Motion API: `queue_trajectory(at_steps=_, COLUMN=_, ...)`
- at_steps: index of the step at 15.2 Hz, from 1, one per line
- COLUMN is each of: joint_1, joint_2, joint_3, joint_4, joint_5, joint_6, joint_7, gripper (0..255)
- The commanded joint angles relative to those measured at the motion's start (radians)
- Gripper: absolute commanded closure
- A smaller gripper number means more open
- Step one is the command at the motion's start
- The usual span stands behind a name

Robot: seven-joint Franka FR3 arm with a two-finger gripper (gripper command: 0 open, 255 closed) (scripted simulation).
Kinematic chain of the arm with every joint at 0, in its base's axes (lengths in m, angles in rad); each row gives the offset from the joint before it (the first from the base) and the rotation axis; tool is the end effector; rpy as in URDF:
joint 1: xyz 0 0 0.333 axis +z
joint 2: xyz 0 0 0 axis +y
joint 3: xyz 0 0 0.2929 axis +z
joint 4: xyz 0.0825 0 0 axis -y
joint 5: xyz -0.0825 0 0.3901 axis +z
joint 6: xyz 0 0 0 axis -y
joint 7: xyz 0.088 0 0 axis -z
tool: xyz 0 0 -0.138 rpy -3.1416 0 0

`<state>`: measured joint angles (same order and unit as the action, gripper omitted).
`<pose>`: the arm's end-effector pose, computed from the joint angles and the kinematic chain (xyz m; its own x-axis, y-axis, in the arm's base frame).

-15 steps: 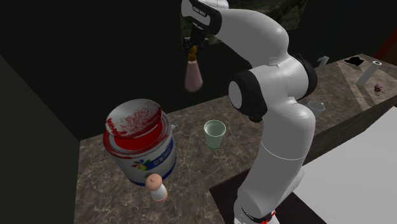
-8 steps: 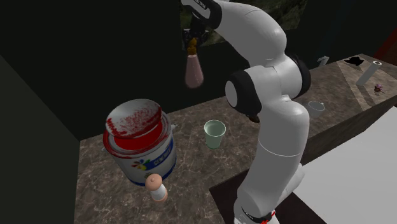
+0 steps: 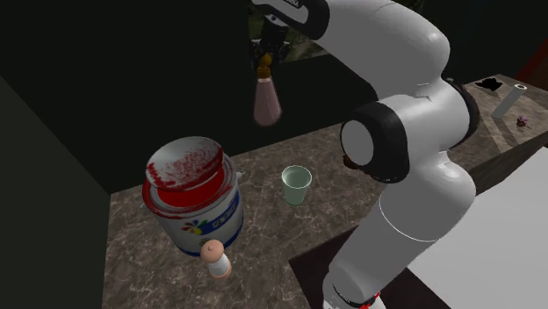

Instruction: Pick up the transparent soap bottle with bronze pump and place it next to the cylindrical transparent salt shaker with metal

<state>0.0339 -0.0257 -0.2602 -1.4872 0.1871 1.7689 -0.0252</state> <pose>0.5691 -0.1106 0.6493 0.9256 -0.2272 0.3028 -0.1772 -0.9669 -0.1838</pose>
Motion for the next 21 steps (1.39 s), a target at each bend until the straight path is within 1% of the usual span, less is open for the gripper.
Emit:
queue_trajectory(at_steps=1, joint_1=0.016, joint_2=-0.075, joint_3=0.018, joint_4=-0.071, joint_5=-0.028, joint_6=0.005, joint_7=0.034, gripper=255)
queue_trajectory(at_steps=6, joint_1=0.039, joint_2=-0.248, joint_3=0.077, joint_4=-0.219, joint_5=-0.081, joint_6=-0.004, joint_7=0.120, gripper=255)
queue_trajectory(at_steps=11, joint_1=0.050, joint_2=-0.400, joint_3=0.142, joint_4=-0.327, joint_5=-0.108, joint_6=-0.039, joint_7=0.205, gripper=255)
queue_trajectory(at_steps=16, joint_1=0.060, joint_2=-0.533, joint_3=0.210, joint_4=-0.399, joint_5=-0.113, joint_6=-0.093, joint_7=0.288, gripper=255)
queue_trajectory(at_steps=21, joint_1=0.071, joint_2=-0.648, joint_3=0.280, joint_4=-0.439, joint_5=-0.101, joint_6=-0.161, joint_7=0.371, gripper=255)
